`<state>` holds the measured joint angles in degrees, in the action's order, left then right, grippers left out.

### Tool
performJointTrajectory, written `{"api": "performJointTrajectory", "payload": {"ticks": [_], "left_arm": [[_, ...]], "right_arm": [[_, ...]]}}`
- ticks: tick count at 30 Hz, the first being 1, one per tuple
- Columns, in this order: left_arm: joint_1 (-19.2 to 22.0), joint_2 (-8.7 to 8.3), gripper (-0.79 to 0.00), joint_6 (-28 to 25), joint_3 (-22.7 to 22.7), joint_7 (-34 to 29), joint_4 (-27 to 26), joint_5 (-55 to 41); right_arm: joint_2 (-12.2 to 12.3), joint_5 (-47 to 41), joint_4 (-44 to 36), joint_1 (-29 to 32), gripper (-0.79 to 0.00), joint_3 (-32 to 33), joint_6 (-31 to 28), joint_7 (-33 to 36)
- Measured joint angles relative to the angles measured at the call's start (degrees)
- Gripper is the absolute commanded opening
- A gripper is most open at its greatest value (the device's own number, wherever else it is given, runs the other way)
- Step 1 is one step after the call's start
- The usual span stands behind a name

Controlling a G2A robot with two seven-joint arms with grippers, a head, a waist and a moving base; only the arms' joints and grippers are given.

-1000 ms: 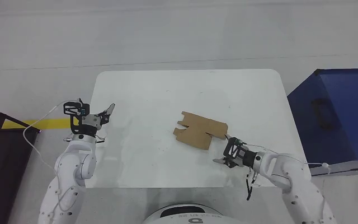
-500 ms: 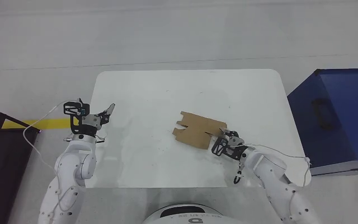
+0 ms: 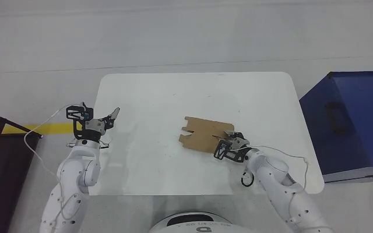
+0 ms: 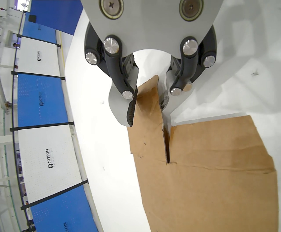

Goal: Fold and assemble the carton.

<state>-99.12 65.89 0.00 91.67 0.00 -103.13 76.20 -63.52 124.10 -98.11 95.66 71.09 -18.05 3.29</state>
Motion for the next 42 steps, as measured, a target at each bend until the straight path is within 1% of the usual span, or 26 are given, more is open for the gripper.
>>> {"api": "performJointTrajectory", "payload": {"ticks": [1,2,3,12,14,18,28,30,33,36,37,40,42], "left_arm": [[0.0,0.0,0.0,0.0,0.0,0.0,0.0,0.0],[0.0,0.0,0.0,0.0,0.0,0.0,0.0,0.0],[0.0,0.0,0.0,0.0,0.0,0.0,0.0,0.0],[0.0,0.0,0.0,0.0,0.0,0.0,0.0,0.0],[0.0,0.0,0.0,0.0,0.0,0.0,0.0,0.0],[0.0,0.0,0.0,0.0,0.0,0.0,0.0,0.0],[0.0,0.0,0.0,0.0,0.0,0.0,0.0,0.0],[0.0,0.0,0.0,0.0,0.0,0.0,0.0,0.0],[0.0,0.0,0.0,0.0,0.0,0.0,0.0,0.0],[0.0,0.0,0.0,0.0,0.0,0.0,0.0,0.0],[0.0,0.0,0.0,0.0,0.0,0.0,0.0,0.0],[0.0,0.0,0.0,0.0,0.0,0.0,0.0,0.0],[0.0,0.0,0.0,0.0,0.0,0.0,0.0,0.0]], "right_arm": [[-0.04,0.87,0.06,-0.25,-0.57,-0.41,0.83,-0.18],[-0.07,1.56,0.09,-0.43,-0.69,-0.7,1.41,-0.31],[-0.1,2.35,0.1,-0.63,-0.785,-0.99,2.03,-0.45],[-0.24,7.63,-1.0,-2.56,-0.785,-1.76,9.51,-4.55],[-0.27,6.81,-1.61,-2.76,-0.785,-1.18,10.78,-5.59],[-0.3,2.19,-3.04,-2.18,-0.785,1.32,13.95,-6.6],[-0.31,2.72,-2.99,-2.18,-0.785,1.26,13.86,-6.57],[-0.28,3.99,-2.57,-2.37,-0.785,1.2,14.43,-6.64],[0.01,12.86,-4.27,-3.39,-0.785,2.04,19.65,-5.18],[0.37,26.16,-8.94,-3.65,-0.785,3.55,26.96,-3.96],[0.52,32.28,-10.51,-3.72,-0.785,3.97,29.5,-3.82],[0.78,46.63,-12.87,-4.14,-0.785,4.34,34.64,-2.96],[1.11,51.43,-13.1,-5.08,-0.785,4.72,36.82,-3.38]]}}
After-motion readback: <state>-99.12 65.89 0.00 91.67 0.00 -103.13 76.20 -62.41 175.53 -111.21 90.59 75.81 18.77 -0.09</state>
